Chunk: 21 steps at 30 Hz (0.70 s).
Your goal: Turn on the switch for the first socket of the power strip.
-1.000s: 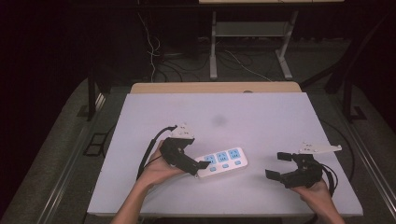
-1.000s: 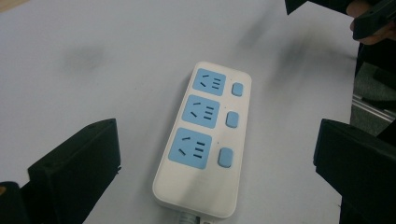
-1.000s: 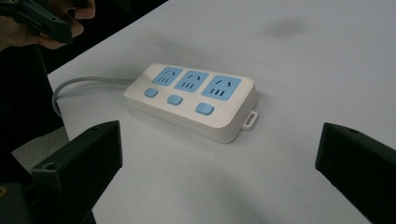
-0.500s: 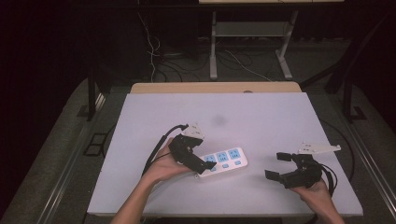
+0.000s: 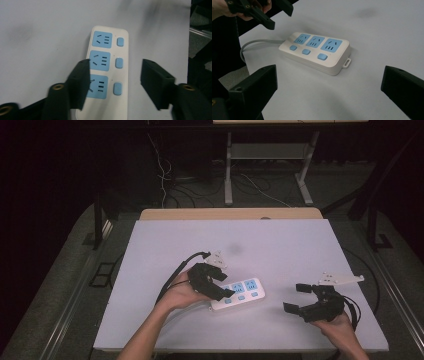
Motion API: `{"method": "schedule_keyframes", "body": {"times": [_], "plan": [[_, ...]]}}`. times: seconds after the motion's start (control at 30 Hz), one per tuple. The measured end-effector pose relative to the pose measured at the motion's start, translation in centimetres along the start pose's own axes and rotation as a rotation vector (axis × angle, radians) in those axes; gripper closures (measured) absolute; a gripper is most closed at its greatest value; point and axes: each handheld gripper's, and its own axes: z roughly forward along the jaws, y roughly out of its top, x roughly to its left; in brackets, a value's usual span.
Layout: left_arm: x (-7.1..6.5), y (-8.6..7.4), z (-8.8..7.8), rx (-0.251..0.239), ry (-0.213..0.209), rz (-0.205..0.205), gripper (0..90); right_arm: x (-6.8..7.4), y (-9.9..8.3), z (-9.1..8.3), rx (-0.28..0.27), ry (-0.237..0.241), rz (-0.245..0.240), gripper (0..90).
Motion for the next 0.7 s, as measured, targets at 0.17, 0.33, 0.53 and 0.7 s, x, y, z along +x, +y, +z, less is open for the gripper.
{"method": "schedule_keyframes", "body": {"times": [0.17,0.33,0.53,0.7], "plan": [[0.0,0.0,0.6,0.027,-0.019,0.020,58.3,0.0,0.0,0.0,0.005,0.002,-0.005,0.3],[0.2,-0.1,1.3,0.061,-0.024,0.026,75.1,0.0,0.0,0.1,0.008,0.004,-0.006,0.3],[0.3,-0.1,2.1,0.091,-0.042,0.027,86.9,0.0,0.0,0.1,0.011,0.004,-0.005,0.3],[0.1,-0.2,2.8,0.122,-0.055,0.043,88.8,0.1,0.0,0.2,0.015,0.006,-0.008,0.3]]}}
